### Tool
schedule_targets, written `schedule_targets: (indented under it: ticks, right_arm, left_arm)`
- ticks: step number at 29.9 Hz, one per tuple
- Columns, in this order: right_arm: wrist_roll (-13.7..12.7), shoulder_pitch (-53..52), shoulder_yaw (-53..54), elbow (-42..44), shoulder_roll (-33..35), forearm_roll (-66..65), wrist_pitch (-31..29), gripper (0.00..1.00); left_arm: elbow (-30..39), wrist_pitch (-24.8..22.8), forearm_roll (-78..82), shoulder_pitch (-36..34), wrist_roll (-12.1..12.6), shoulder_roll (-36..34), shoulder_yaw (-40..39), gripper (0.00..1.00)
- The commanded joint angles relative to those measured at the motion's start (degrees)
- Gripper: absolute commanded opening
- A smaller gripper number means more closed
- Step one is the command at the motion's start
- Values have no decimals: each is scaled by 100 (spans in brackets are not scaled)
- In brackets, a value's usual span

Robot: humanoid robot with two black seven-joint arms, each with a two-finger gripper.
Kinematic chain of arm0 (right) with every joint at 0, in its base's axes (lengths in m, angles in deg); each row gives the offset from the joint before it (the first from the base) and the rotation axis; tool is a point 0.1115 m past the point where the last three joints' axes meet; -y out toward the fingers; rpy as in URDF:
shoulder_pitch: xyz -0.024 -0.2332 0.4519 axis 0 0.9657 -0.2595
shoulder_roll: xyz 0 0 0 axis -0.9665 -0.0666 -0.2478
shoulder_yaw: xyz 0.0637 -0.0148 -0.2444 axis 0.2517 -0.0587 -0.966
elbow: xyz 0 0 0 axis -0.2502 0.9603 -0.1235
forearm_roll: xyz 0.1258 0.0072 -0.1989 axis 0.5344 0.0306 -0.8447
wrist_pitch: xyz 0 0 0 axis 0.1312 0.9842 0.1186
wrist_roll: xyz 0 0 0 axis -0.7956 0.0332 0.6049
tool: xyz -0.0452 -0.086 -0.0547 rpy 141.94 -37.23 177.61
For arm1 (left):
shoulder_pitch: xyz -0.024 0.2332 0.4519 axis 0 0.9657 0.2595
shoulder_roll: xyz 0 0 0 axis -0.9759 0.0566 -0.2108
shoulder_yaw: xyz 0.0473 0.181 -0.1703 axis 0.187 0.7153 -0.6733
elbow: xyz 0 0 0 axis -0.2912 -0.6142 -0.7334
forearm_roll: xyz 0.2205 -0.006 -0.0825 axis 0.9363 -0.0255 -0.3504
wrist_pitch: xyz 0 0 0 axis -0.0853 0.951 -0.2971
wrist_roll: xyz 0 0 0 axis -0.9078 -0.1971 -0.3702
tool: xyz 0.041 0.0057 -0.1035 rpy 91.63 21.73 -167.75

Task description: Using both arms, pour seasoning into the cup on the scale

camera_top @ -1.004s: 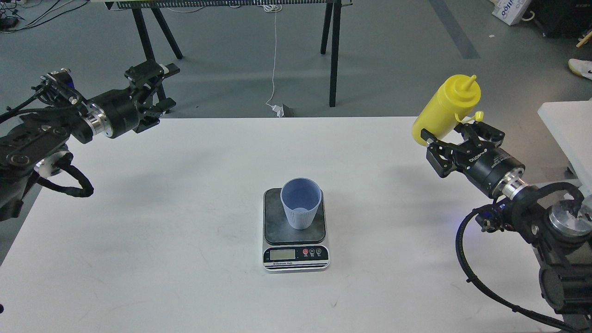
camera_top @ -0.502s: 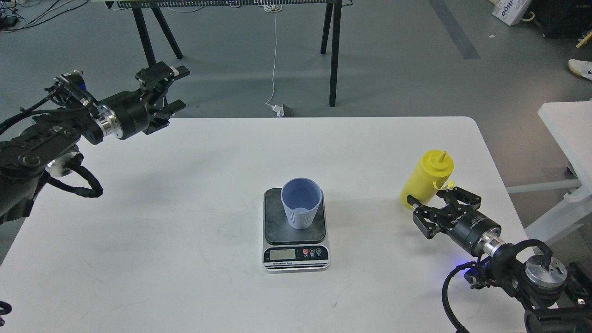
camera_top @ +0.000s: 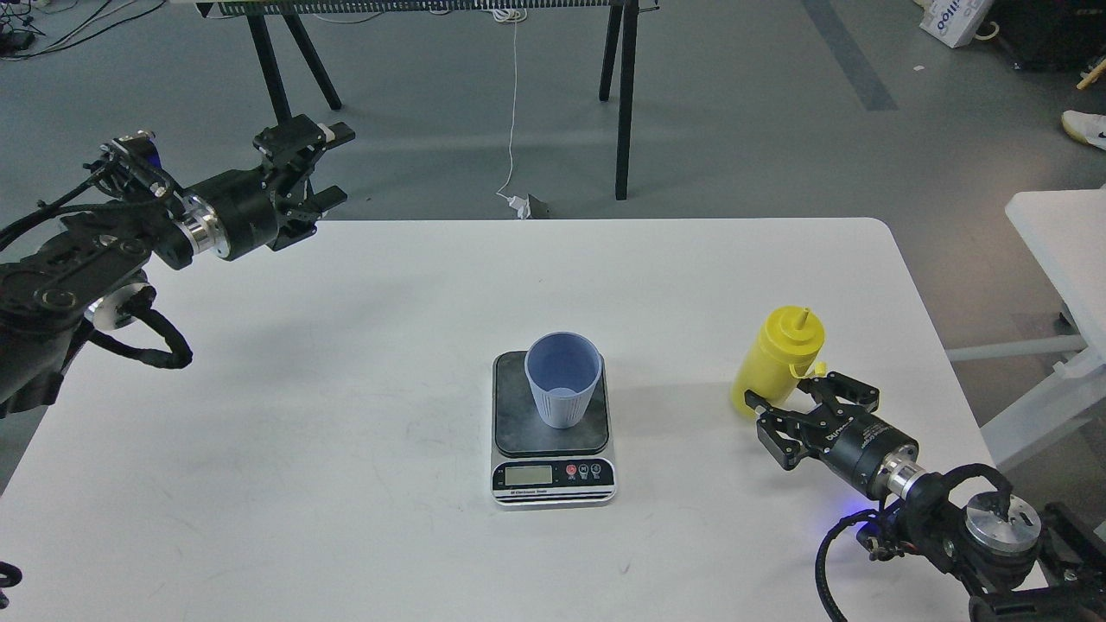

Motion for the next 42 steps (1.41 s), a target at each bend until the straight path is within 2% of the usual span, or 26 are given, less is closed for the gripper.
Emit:
schedule_targets:
  ticks: [1,2,3,12,19,22,25,28,33,38,42]
  right_arm:
    - [-1,60,-2,-31,13,9,-115,78]
    - [-1,60,-2,-31,13,9,-195,93]
    - [-1,60,-2,-31,13,9,-265,100]
    - [-1,358,15,-258,170,35,-362,100]
    - [-1,1254,173,-1207,908,61,-371,100]
    - [-1,1623,462,-1813,1426,61,-371,100]
    - [-1,1607,1015,-1938,1735,35,-458,100]
    - [-1,854,1499,-1912,1753,9,-494,100]
    - [-1,-913,1492,-1500,1745,-18,-494,100]
    - [-1,-2503,826,-657,1429,-816,-485,100]
    - [-1,-3165,473,99,1051,-1028,-477,100]
  left_arm:
    - [0,0,0,10,-1,0,-1,99]
    - [0,0,0,10,-1,0,-1,99]
    - [0,0,0,10,-1,0,-1,99]
    - [0,0,0,1,-1,0,-1,99]
    - [0,0,-9,10,-1,-9,-1,99]
    - [0,0,-27,19,-1,0,-9,99]
    - [0,0,-62,27,-1,0,-53,99]
    - [26,0,-71,19,-1,9,-71,99]
    - [79,0,-71,36,-1,-35,-71,99]
    - [114,0,-88,36,-1,-79,-123,99]
    - [114,0,-88,27,-1,-79,-220,99]
